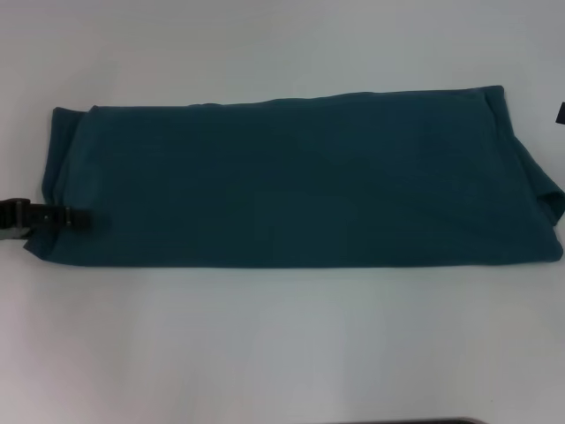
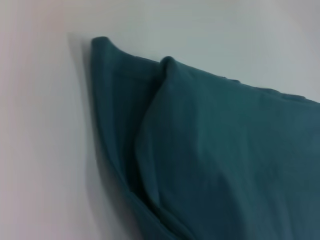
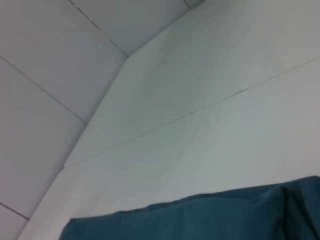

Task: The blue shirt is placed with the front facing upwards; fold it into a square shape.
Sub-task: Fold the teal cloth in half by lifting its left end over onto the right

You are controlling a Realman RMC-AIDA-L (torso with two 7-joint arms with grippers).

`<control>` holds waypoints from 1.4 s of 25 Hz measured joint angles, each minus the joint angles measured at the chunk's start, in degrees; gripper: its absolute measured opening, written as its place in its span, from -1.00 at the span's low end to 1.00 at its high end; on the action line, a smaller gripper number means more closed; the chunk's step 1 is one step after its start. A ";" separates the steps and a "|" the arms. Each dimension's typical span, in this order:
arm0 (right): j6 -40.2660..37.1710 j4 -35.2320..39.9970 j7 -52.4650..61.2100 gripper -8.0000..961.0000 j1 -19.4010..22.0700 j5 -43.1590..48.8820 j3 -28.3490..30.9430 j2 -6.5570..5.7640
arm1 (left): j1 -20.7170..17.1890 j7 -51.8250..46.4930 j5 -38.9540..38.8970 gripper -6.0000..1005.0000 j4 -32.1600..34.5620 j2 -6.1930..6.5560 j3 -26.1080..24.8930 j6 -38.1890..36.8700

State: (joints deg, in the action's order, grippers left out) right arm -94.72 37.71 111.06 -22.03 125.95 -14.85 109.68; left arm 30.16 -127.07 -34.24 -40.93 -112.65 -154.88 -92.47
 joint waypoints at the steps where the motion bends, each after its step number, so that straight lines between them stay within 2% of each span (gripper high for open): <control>1: 0.00 0.00 0.01 0.94 0.03 0.00 0.00 0.00 | 0.06 0.08 -0.02 0.38 -0.04 0.00 -0.01 -0.30; 35: -0.20 0.00 0.03 0.94 -0.25 0.00 0.00 0.00 | 1.30 0.29 0.41 0.36 -0.71 -0.34 1.52 3.00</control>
State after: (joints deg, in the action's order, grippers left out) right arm -94.92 37.71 111.09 -22.28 125.95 -14.85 109.68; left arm 31.46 -126.79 -33.83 -41.64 -112.99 -153.36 -89.48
